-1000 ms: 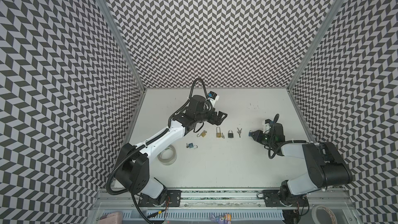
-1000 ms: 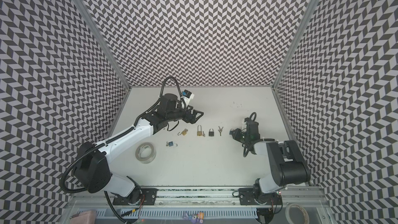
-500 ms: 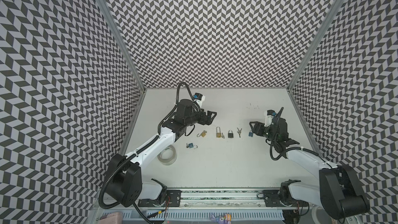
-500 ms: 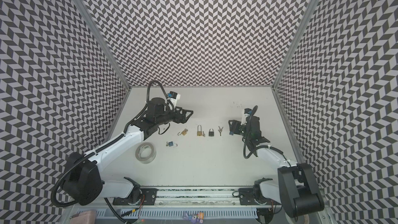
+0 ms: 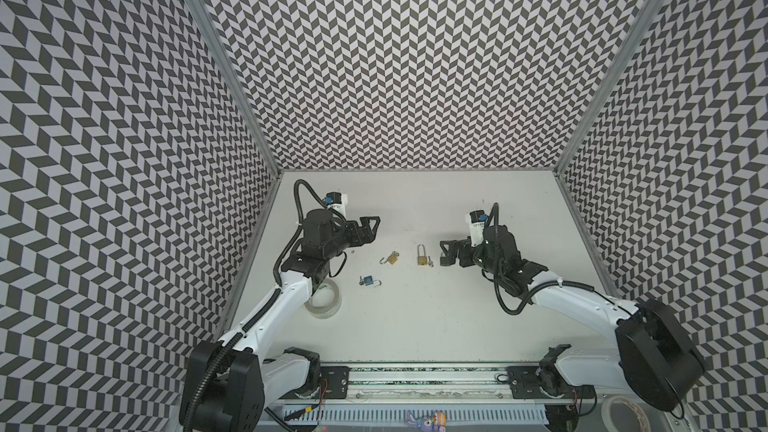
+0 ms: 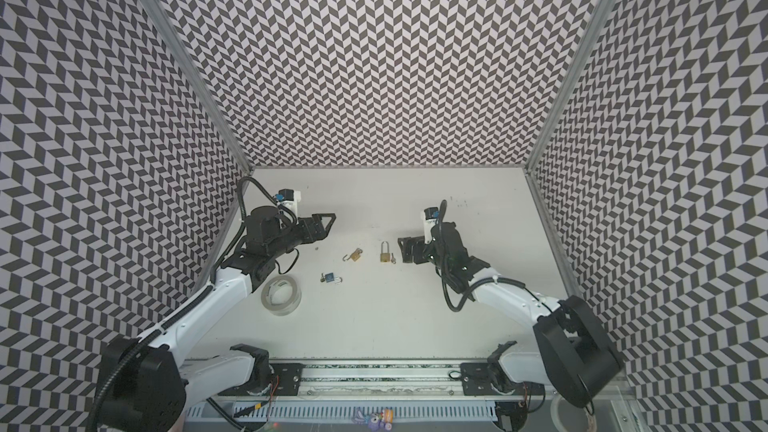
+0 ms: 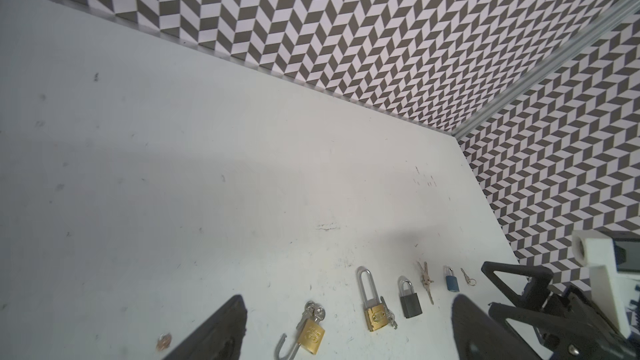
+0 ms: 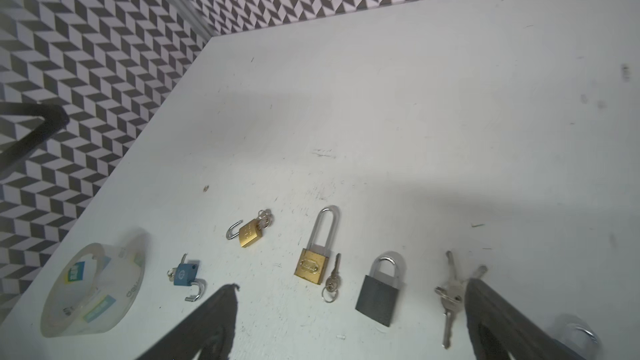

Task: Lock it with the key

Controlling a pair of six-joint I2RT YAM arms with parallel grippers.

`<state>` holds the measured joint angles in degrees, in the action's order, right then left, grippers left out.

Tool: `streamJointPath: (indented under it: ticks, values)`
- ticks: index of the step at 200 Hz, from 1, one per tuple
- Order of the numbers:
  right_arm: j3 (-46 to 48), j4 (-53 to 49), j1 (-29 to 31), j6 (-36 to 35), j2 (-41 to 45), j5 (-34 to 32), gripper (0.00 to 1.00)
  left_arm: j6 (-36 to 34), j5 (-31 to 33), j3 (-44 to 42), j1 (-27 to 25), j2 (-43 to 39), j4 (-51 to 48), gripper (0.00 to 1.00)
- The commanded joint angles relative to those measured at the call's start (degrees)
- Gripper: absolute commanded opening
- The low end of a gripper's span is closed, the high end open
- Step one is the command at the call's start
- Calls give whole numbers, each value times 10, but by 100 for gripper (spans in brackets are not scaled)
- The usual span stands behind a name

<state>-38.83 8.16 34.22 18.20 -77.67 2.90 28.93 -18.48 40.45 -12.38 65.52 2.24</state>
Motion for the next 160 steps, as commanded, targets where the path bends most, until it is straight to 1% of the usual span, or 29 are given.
streamJointPath:
  ticks: [1, 14, 29, 52, 66, 73, 88, 116, 125, 137, 150, 160]
  values:
    - [-49, -3, 55, -45, -50, 3, 100, 56, -16, -29, 35, -17, 29, 92]
    - [-79, -19, 83, -56, -83, -9, 100, 76, -36, -50, 63, -25, 40, 91]
    - [-111, -26, 101, -80, -122, 28, 99, 87, -62, -70, 95, -34, 50, 90]
    - [-155, -45, 118, -83, -176, 48, 95, 87, -76, -82, 125, -48, 41, 90]
    - [-182, -62, 135, -62, -203, 24, 86, 81, -77, -83, 133, -55, 30, 90]
    - [-201, -79, 145, -50, -219, 12, 84, 78, -78, -83, 137, -57, 26, 90]
    - [-235, -110, 165, -6, -251, -17, 75, 75, -80, -84, 143, -59, 26, 90]
    - [-281, -140, 176, 42, -302, -11, 74, 68, -90, -83, 146, -56, 27, 90]
    - [-296, -147, 176, 32, -316, -11, 74, 60, -93, -78, 147, -56, 22, 90]
    - [-313, -158, 176, 9, -330, -31, 74, 45, -93, -69, 145, -56, 9, 90]
    - [-315, -141, 169, -51, -332, -15, 72, 36, -93, -60, 143, -60, -1, 90]
    - [-315, -131, 164, -108, -332, 0, 76, 33, -96, -57, 140, -64, -1, 90]
